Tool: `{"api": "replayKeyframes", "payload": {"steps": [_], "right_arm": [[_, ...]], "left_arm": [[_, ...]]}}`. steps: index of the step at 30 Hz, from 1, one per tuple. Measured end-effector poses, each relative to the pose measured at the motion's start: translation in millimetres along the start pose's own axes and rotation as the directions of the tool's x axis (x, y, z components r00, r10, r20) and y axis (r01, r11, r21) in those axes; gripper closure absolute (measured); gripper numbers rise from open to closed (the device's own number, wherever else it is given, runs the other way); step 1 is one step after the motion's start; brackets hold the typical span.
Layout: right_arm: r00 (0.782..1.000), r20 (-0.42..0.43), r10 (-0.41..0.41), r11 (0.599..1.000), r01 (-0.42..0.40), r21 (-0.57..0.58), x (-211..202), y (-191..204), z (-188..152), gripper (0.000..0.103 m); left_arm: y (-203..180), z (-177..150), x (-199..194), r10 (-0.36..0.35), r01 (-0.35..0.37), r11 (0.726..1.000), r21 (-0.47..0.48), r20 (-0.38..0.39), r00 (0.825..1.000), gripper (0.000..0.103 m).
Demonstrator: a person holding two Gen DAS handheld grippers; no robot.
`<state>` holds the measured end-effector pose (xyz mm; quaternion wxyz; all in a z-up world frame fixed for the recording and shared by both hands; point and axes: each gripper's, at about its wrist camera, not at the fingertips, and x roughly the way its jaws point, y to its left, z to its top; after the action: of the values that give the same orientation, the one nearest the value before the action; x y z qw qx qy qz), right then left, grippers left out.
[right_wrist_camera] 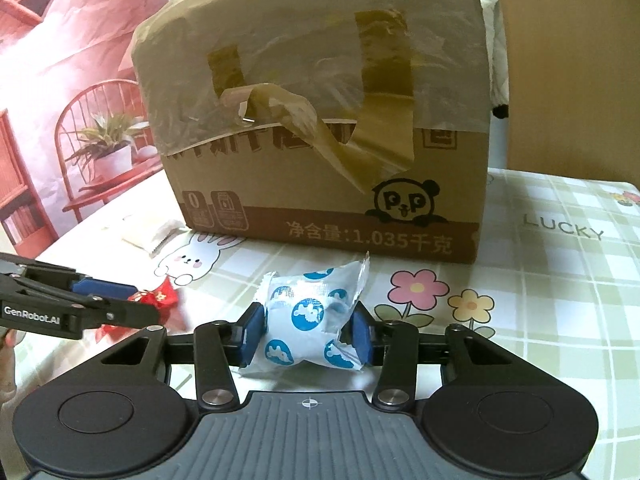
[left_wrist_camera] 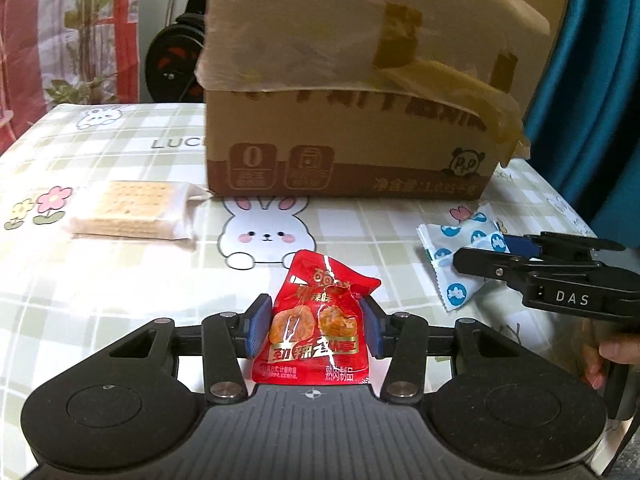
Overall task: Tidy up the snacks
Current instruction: 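Carry the red bag and blue-and-white pack over the box with both tools, then open both tools to drop the red bag and blue-and-white pack into the box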
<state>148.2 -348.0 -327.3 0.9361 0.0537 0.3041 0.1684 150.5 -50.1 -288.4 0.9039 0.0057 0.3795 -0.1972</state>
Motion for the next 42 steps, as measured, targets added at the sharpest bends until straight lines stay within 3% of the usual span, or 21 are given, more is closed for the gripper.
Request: {"api": "replayKeyframes", "payload": {"steps": [12,17,20,26,31,34,36,42], "right_arm": [[0.997,0.079,0.007,0.98,-0.022,0.197,-43,-9,-2,0.064],[0.989,0.15,0.001,0.982,-0.03,0.189,-68,-4,12,0.064],[0.976,0.218,0.0,0.981,-0.043,0.19,-86,-3,28,0.064],[0.935,0.355,-0.018,0.987,-0.039,0.154,-114,-4,82,0.064],[0.914,0.405,-0.022,0.991,-0.033,0.129,-115,-12,138,0.064],[0.908,0.413,-0.067,0.994,0.025,0.106,-105,-11,173,0.064],[0.912,0.402,-0.079,0.993,0.037,0.11,-95,-12,192,0.064],[0.957,0.269,-0.105,0.979,0.052,0.196,-38,-19,220,0.063]], "left_arm": [[-4,12,-28,-0.014,0.014,1.0,0.002,0.083,0.996,0.053],[-11,30,-44,-0.027,0.021,0.999,0.035,0.155,0.987,0.053],[-15,51,-59,-0.032,0.019,0.998,0.063,0.221,0.975,0.053],[-23,102,-87,-0.066,0.024,0.992,0.121,0.365,0.929,0.053],[-30,154,-88,-0.066,0.0,0.989,0.148,0.436,0.897,0.053],[-36,184,-80,-0.055,-0.022,0.987,0.158,0.464,0.884,0.052],[-40,206,-68,-0.051,-0.028,0.986,0.165,0.453,0.89,0.052],[-43,245,-17,-0.003,-0.062,0.984,0.169,0.358,0.934,0.048]]}}
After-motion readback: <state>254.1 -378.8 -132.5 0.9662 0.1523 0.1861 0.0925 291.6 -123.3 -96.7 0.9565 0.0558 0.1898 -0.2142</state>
